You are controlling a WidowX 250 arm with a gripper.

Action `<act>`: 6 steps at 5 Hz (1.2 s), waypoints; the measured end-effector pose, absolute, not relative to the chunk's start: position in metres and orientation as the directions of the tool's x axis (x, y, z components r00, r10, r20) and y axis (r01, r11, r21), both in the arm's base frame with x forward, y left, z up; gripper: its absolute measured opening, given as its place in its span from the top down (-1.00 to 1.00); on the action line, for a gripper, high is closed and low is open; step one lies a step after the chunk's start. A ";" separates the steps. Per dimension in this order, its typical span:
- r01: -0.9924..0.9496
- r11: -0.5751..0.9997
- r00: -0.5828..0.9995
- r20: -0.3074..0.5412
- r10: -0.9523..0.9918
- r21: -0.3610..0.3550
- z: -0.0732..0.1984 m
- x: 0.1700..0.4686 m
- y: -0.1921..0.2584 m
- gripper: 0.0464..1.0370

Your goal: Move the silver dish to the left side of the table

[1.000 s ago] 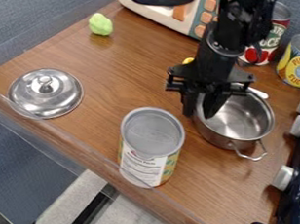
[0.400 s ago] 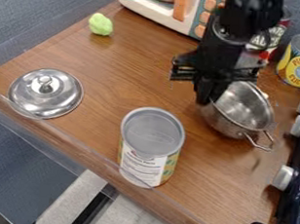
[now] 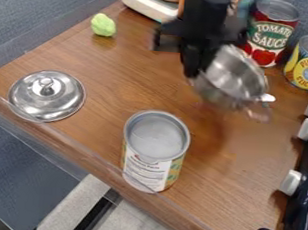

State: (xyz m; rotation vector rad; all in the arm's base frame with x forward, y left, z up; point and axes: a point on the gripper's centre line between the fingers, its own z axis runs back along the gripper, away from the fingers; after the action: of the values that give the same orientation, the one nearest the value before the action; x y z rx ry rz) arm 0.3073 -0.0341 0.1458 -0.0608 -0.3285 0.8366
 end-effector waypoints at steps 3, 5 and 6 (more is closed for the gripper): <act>-0.925 0.320 0.279 0.203 0.939 -0.205 0.160 0.266 0.085 0.98; -0.969 0.201 0.167 0.212 0.963 -0.146 0.126 0.257 0.136 0.98; -0.974 0.174 0.146 0.183 0.972 -0.145 0.102 0.257 0.146 0.98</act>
State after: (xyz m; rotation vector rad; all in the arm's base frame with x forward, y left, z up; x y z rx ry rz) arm 0.2570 0.1464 0.1019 0.0095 -0.2561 1.4011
